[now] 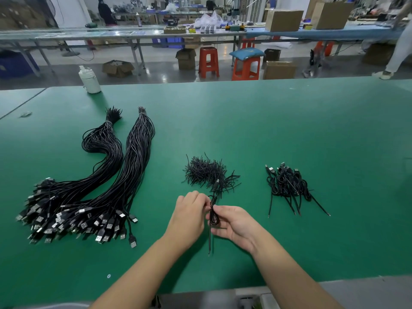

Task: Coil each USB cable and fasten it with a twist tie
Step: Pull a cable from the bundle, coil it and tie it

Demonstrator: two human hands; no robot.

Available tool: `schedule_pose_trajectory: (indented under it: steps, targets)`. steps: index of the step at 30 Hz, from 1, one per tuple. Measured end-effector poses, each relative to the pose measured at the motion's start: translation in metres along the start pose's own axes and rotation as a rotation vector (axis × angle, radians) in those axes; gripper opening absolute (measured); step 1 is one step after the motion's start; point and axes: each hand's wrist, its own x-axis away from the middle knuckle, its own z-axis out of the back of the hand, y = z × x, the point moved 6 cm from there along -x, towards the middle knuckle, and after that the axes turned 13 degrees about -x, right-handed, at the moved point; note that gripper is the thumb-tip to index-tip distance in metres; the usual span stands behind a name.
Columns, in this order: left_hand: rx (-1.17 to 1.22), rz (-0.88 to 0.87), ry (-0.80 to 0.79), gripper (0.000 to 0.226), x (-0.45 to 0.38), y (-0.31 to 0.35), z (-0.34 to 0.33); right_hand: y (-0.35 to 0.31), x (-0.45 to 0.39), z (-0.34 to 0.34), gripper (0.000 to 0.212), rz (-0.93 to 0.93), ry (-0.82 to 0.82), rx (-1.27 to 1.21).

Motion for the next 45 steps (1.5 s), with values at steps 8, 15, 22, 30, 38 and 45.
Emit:
schedule_pose_trajectory:
  steps: [8, 15, 22, 30, 38, 45]
  targets:
    - [-0.218, -0.169, 0.119, 0.018, 0.001, 0.009, 0.007, 0.001, -0.001, 0.000, 0.018, 0.030, 0.042, -0.018]
    - [-0.191, -0.071, 0.084, 0.011, -0.001, -0.002, 0.008, -0.003, 0.006, 0.001, 0.030, 0.105, 0.115, -0.076]
    - [0.495, 0.393, -0.170, 0.021, -0.001, -0.026, -0.007, -0.040, 0.026, -0.027, 0.019, 0.642, 0.058, 0.887]
    - [0.018, 0.075, 0.151, 0.015, 0.003, -0.007, 0.020, -0.040, 0.015, -0.025, 0.005, 0.475, 0.169, 0.747]
    - [0.186, 0.157, 0.105, 0.019, 0.004, -0.016, 0.019, -0.038, 0.017, -0.035, 0.020, 0.404, -0.054, 0.472]
    - [0.353, 0.271, 0.034, 0.019, -0.003, -0.020, 0.019, -0.047, 0.023, -0.031, 0.019, 0.519, 0.044, 0.589]
